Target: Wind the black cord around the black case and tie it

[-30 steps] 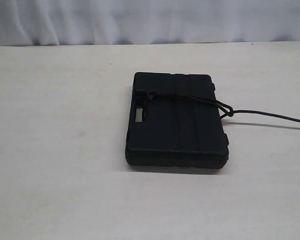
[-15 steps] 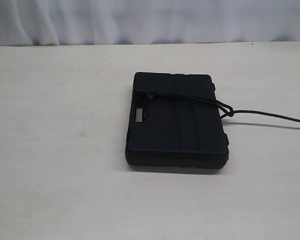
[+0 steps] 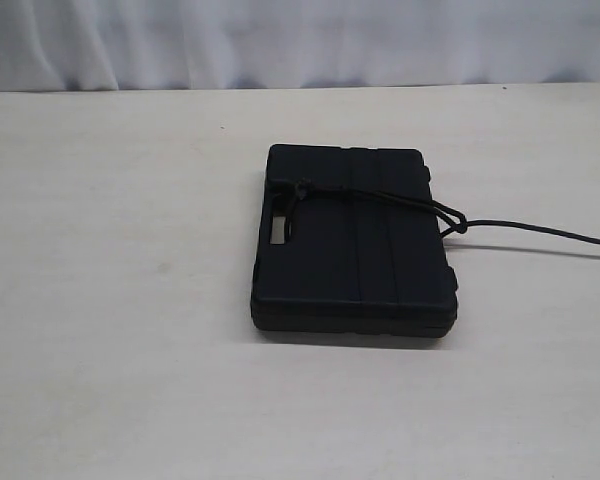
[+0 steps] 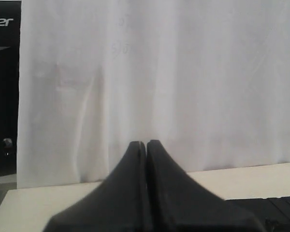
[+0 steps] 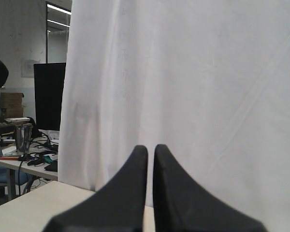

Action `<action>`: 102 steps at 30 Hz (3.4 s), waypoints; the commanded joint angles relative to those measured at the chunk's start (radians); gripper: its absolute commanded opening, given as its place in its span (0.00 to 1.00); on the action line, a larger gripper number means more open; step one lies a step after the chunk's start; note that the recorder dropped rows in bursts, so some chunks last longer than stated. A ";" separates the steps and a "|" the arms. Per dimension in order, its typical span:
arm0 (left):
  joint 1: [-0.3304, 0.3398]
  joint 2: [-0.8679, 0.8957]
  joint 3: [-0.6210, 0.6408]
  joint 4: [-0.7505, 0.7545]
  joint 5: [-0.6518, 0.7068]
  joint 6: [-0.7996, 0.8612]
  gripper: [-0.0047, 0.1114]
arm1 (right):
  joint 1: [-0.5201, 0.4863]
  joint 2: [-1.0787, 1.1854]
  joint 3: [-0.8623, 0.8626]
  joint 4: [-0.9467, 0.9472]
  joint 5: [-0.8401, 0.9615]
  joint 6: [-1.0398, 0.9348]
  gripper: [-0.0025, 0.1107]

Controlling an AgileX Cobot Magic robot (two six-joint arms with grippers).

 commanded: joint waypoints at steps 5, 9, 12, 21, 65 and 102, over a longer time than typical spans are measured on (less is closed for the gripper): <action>0.004 -0.006 0.097 0.038 -0.141 0.005 0.04 | 0.001 -0.005 0.006 0.001 0.001 -0.006 0.06; 0.023 -0.037 0.124 0.038 -0.151 0.037 0.04 | 0.001 -0.005 0.006 0.001 0.001 -0.006 0.06; 0.065 -0.092 0.155 0.038 -0.157 0.048 0.04 | 0.001 -0.005 0.006 0.001 0.001 -0.006 0.06; 0.130 -0.117 0.279 0.036 -0.238 0.048 0.04 | 0.001 -0.005 0.006 0.001 0.001 -0.006 0.06; 0.103 -0.117 0.364 0.038 -0.045 0.155 0.04 | 0.001 -0.005 0.006 0.001 0.001 -0.006 0.06; 0.103 -0.117 0.364 0.005 0.065 0.145 0.04 | 0.001 -0.005 0.006 0.001 0.001 -0.006 0.06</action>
